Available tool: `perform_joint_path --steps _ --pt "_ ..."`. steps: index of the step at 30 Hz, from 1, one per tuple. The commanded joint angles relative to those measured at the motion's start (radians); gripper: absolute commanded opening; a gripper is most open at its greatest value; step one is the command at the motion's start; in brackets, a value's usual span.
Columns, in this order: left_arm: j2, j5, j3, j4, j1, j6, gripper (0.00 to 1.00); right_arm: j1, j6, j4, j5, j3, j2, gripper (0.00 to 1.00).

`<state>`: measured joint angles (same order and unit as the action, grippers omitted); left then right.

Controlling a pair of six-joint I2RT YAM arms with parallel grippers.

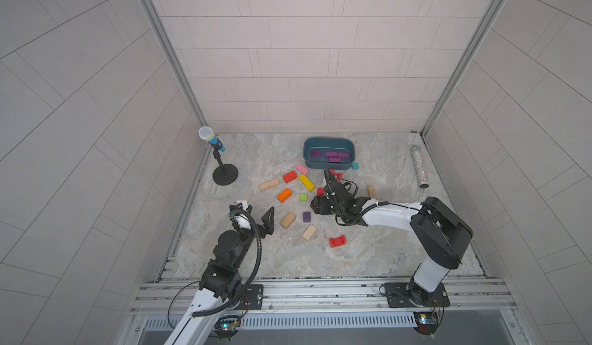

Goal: Pick purple bricks into the storage bin
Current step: Pick up the building block from the center of the board.

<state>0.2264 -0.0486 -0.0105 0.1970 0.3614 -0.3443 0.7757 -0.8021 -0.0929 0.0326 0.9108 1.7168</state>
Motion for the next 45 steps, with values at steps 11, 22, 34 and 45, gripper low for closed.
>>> perform_joint_path --steps 11,22,34,45 --pt "-0.033 -0.005 0.024 -0.003 0.002 -0.005 1.00 0.119 -0.333 0.320 0.436 0.212 0.101 0.79" --pt "-0.039 -0.006 0.024 -0.011 0.002 -0.004 1.00 0.160 -0.444 0.561 0.470 0.391 0.213 0.79" --pt "-0.059 -0.006 0.023 -0.024 0.002 -0.007 1.00 0.163 -0.486 0.520 0.460 0.387 0.239 0.72" --pt "-0.070 -0.004 0.022 -0.036 0.003 -0.008 1.00 0.163 -0.499 0.484 0.429 0.388 0.278 0.71"
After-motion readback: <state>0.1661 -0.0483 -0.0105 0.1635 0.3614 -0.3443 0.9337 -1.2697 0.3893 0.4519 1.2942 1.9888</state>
